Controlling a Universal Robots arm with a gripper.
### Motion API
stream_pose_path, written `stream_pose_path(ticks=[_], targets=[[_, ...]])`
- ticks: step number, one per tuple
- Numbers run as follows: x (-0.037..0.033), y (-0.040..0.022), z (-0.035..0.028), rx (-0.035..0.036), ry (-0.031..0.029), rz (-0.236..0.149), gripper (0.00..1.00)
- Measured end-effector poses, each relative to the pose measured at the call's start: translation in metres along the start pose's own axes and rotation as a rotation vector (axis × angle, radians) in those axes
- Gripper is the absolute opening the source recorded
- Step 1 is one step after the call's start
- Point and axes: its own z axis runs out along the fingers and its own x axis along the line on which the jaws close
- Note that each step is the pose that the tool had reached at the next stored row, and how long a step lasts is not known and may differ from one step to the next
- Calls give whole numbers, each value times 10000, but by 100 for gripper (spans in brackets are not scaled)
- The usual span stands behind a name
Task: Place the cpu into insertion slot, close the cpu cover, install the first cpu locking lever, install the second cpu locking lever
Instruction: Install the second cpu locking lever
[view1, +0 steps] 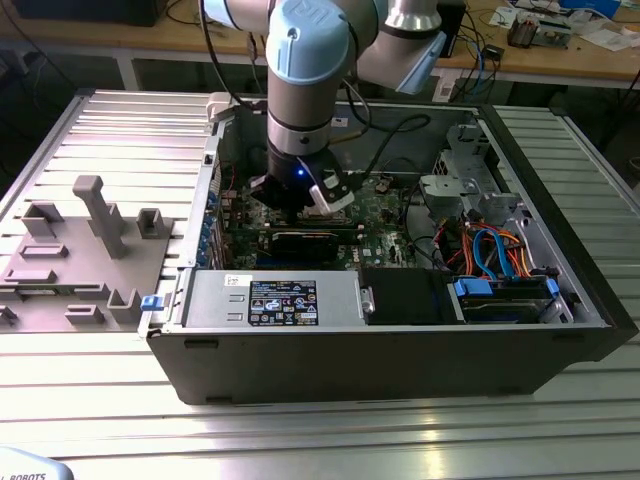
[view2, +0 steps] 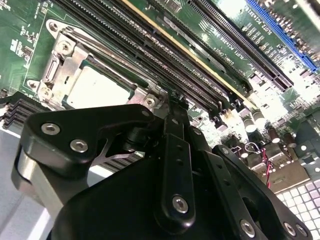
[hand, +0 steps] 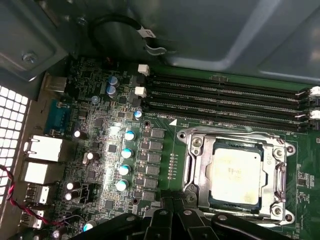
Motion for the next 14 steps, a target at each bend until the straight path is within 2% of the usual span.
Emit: stream_pose_path(ticks=[2, 3, 7, 9, 10, 11, 13, 14], targets=[[-23, -3, -7, 22, 5, 2, 11], [-67, -7, -9, 37, 11, 3, 11], [-149, -15, -16, 63, 27, 7, 11], [-199, -18, -17, 102, 42, 9, 11], [-225, -17, -17, 140, 57, 12, 11], [-268, -8, -16, 228, 82, 18, 11], [-317, 8, -15, 352, 119, 27, 11], [-356, 24, -13, 456, 141, 32, 11]])
